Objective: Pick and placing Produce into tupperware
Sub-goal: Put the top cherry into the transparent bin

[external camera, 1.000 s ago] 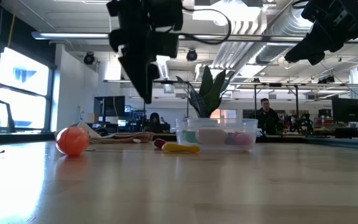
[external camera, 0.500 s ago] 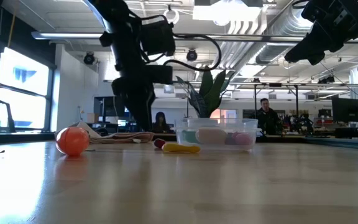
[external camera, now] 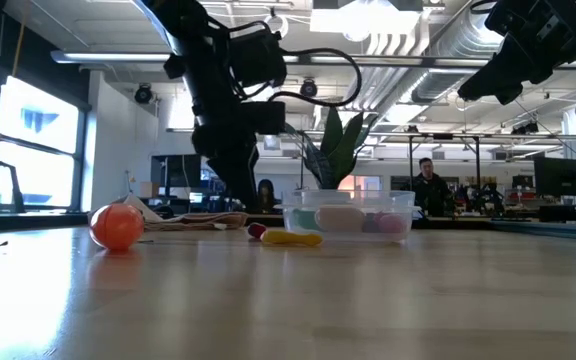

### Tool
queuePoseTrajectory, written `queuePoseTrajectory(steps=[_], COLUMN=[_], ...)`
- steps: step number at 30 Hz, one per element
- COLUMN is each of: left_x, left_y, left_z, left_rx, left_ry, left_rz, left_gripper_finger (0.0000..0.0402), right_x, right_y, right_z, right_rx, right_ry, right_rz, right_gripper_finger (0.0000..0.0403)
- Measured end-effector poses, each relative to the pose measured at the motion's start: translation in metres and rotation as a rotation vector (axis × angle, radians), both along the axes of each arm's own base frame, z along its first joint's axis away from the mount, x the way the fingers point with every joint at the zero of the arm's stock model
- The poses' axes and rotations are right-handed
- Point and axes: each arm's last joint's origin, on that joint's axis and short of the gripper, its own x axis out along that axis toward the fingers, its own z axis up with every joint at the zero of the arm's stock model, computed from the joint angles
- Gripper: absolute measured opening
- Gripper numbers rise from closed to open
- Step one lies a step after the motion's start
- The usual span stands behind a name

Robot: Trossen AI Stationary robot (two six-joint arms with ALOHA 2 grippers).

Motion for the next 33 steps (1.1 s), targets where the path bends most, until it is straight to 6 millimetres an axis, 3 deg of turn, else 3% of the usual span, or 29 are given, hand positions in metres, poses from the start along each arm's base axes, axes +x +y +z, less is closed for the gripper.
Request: queuePoseTrajectory(steps=[16, 33], left_x=[0.007, 0.009], left_y=[0.003, 0.004], left_z=[-0.020, -0.029], left_rx=[0.003, 0.029], left_ry=[0.022, 0.043], left_rz=[0.015, 0.031], left_gripper_finger=[0.0223, 0.0223], right_x=[0.000, 0.000], right_y=[0.000, 0.000], right_z=[0.000, 0.000], right_rx=[0.000, 0.000], right_ry=[0.000, 0.000], right_rz=[0.000, 0.000], right_gripper_finger=[0.0035, 0.0035])
